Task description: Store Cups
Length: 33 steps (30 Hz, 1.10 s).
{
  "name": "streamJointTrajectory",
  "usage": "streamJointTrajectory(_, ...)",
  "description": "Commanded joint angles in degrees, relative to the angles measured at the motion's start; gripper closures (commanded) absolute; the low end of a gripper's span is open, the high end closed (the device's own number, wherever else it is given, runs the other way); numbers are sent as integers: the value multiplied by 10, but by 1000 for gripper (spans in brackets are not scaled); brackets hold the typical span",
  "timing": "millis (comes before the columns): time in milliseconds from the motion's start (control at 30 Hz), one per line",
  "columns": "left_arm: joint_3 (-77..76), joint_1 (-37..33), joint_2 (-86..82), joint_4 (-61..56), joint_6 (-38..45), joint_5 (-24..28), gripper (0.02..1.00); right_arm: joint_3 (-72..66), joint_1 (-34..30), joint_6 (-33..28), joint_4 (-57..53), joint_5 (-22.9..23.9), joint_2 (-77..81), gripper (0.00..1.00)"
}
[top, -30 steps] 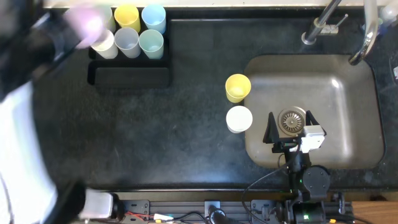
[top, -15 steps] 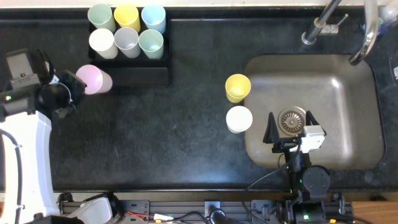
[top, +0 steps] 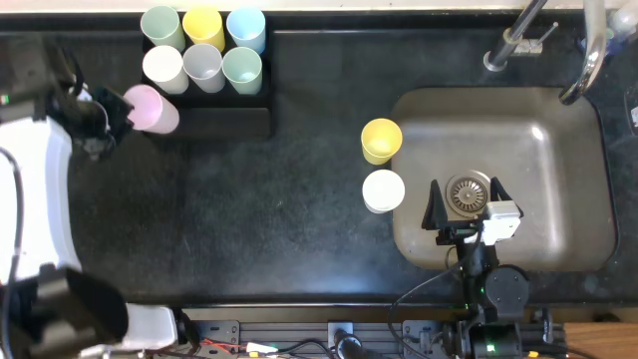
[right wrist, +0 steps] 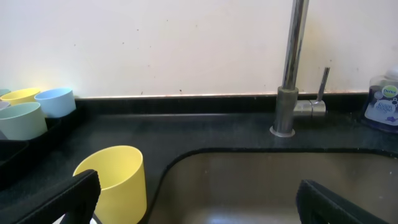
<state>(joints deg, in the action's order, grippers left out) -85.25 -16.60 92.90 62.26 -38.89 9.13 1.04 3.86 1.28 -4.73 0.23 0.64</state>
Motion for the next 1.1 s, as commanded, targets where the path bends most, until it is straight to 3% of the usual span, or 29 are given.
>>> streamJointTrajectory(33,-81,-3,40,15,-2,-19,982,-8,3,-2,3,-2,-4,5)
streamJointTrajectory(633,-84,2,109,9,-47,-63,982,-8,3,-2,3,-2,-4,3)
streamJointTrajectory(1100,-84,46,127,-13,-71,-86,982,-8,3,-2,3,-2,-4,5)
